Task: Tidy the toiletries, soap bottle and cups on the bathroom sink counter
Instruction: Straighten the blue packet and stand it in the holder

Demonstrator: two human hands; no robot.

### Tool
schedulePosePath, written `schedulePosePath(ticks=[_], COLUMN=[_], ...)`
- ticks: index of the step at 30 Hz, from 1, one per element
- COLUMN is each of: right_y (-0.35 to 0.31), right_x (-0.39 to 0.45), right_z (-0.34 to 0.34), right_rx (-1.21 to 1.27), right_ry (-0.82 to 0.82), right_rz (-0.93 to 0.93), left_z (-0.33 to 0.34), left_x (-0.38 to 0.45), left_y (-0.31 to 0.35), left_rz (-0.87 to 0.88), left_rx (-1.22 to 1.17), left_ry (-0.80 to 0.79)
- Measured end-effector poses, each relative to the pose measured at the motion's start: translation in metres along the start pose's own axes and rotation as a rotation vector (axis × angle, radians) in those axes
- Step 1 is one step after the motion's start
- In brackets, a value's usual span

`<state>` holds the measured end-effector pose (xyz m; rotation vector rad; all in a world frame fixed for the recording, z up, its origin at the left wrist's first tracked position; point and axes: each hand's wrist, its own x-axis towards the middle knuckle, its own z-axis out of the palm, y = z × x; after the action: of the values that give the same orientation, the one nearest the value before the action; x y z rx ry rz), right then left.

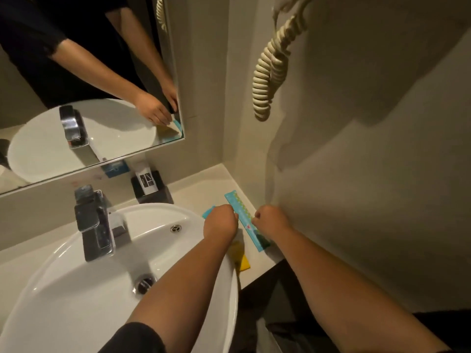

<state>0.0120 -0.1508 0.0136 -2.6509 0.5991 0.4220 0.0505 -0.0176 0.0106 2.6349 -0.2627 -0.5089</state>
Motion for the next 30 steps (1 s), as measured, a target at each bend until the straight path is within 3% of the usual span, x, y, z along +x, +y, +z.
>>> schedulePosePath(ticks=[6, 14, 25, 30], right_y=[0.014, 0.011, 0.015, -0.002], right_x=[0.020, 0.050, 0.057, 0.042], right_z=[0.031, 0.055, 0.056, 0.022], right_rx=[-0.004, 0.005, 0.341, 0.332], right_ry=[-0.047, -0.041, -0.065, 0.052], right_rz=[0.061, 0.067, 0.133, 0.082], left_z=[0.030, 0.057, 0.060, 0.024], left_x=[0.031, 0.066, 0.064, 0.044], left_y=[0.016, 0.013, 0.004, 0.014], left_rz=[-0.164, -0.440, -0.391, -0.296], left_rx=[-0.116, -0.316, -0.550, -0.604], left_ry=[-0.116, -0.138, -0.022, 0.072])
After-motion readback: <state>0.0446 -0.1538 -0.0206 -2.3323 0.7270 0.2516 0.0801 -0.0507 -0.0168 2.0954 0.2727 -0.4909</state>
